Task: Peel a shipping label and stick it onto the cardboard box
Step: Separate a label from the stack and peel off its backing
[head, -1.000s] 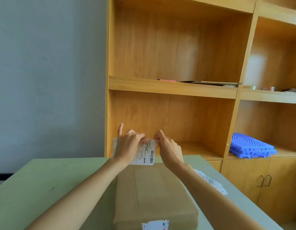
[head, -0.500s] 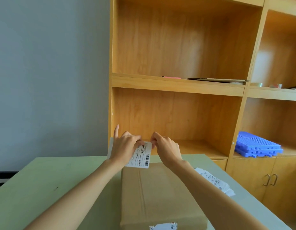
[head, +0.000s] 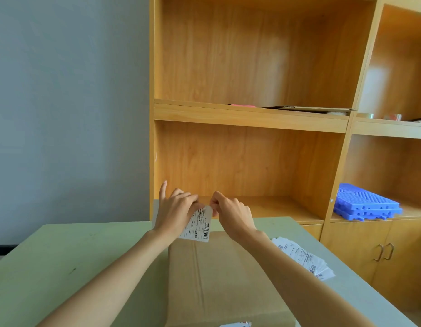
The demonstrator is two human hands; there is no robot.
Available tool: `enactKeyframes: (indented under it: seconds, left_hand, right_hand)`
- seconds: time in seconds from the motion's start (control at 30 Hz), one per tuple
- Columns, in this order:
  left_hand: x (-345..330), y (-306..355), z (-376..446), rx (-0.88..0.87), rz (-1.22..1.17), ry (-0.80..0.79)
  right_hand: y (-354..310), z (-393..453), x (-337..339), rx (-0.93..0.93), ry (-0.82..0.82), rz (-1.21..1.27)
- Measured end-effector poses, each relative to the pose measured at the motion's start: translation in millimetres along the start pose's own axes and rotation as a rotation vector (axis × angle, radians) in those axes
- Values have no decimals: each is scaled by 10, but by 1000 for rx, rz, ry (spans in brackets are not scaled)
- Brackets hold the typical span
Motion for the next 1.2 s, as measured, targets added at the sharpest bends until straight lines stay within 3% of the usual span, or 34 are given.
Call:
enactKeyframes:
  seconds: [0.2, 0.4, 0.7, 1.2]
  left_hand:
    - [-27, 75, -3, -14, -76, 96]
    - [-109, 151, -49, -173, -106, -16]
    - [-179, 168, -133, -228, -83, -46]
    - [-167, 140, -184, -206, -115, -35]
  right_hand:
    - [25, 5, -51, -33, 15, 58]
    - [42, -12, -85, -72, -40, 148]
    - [158, -40, -140, -76, -169, 193]
    - [144, -46, -154, -36, -163, 206]
Point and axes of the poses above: each hand's wrist, its own z-axis towards the middle knuckle, its own x-axis out of the back of the hand, y = z × x, the point moved 1 cm from there along z, towards the middle knuckle, and after that the axes turned 7 degrees about z, right-handed, at the moved point
